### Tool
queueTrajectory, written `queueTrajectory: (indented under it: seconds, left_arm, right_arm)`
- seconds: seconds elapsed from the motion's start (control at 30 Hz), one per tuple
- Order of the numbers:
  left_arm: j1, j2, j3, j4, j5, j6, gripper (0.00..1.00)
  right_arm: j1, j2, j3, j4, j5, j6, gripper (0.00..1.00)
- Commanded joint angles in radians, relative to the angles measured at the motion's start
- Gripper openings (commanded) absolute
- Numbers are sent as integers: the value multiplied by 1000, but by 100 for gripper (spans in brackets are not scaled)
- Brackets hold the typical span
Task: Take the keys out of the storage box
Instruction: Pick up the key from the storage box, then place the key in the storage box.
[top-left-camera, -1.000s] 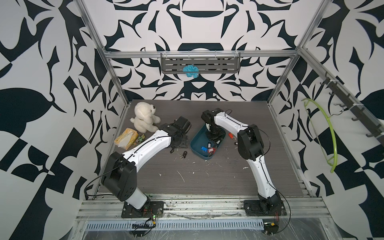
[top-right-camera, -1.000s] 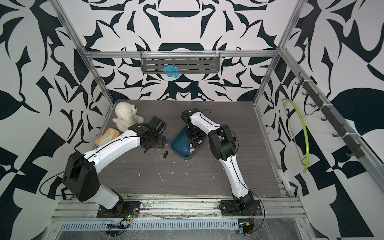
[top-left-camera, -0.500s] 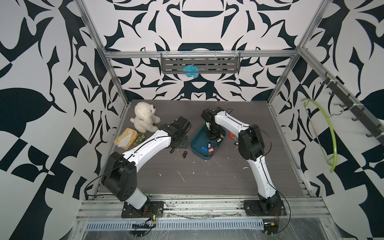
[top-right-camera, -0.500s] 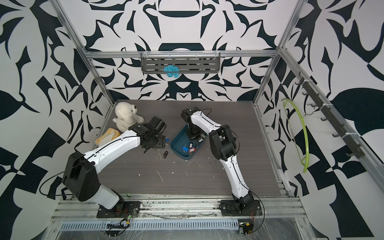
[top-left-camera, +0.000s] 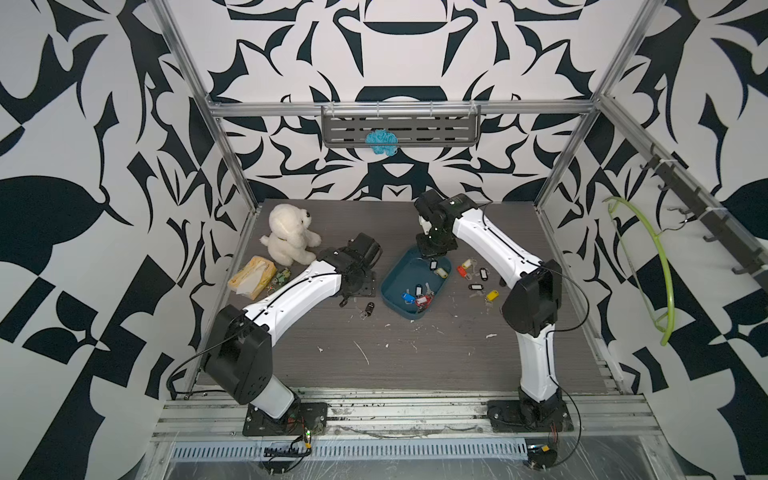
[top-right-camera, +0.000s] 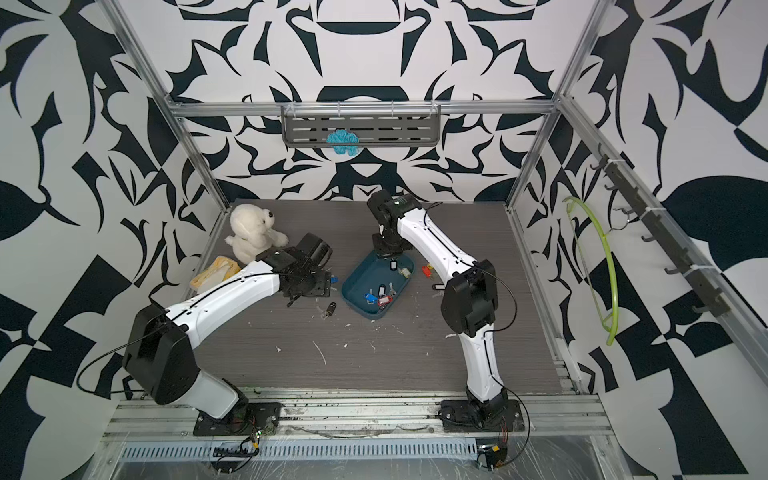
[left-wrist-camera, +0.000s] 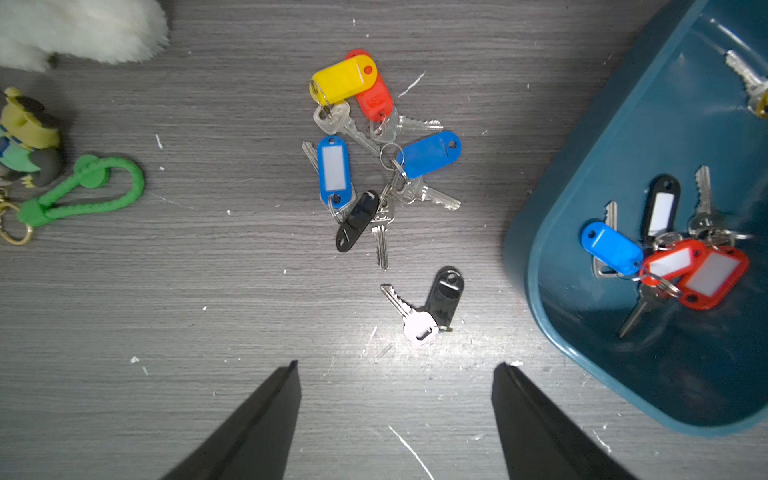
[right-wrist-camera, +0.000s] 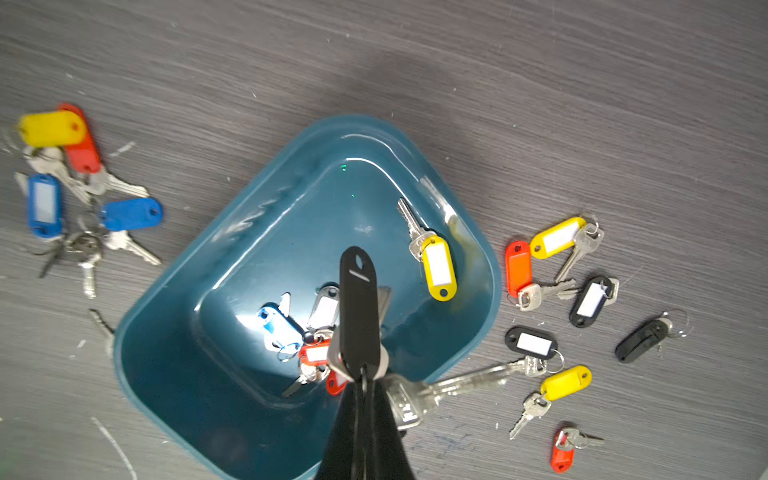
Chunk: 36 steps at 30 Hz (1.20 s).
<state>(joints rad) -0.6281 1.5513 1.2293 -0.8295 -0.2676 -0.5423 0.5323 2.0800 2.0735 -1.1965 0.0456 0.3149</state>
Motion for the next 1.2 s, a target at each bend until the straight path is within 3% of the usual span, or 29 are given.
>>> queueTrajectory:
  seconds: [0.0,0.57,0.67,0.73,0.8,1.0,1.17]
  left_arm:
    - [5,-26,-21,-2,12,3,80]
    - [4,-18,-45,6,20,4,80]
    - [5,-11,-43,7,25,2,80]
    - [5,-9,-44,7,25,1,80]
    - [5,-9,-44,7,27,1,80]
    - [4,-3,-40,7,31,-2,80]
    - [5,0,-39,7,34,-2,79]
  right_arm:
    - [-16,-23,-2,13,-44,32,0]
    - [-16,89,-292,262,-212,121,0]
    - [-14,92,-292,262,-208,121,32]
    - [-14,82,-290,261,-198,118,44]
    - [-15,72,-282,251,-175,117,48]
    - [-16,65,-249,213,-143,98,50]
    - [-12,86,-240,195,-148,92,39]
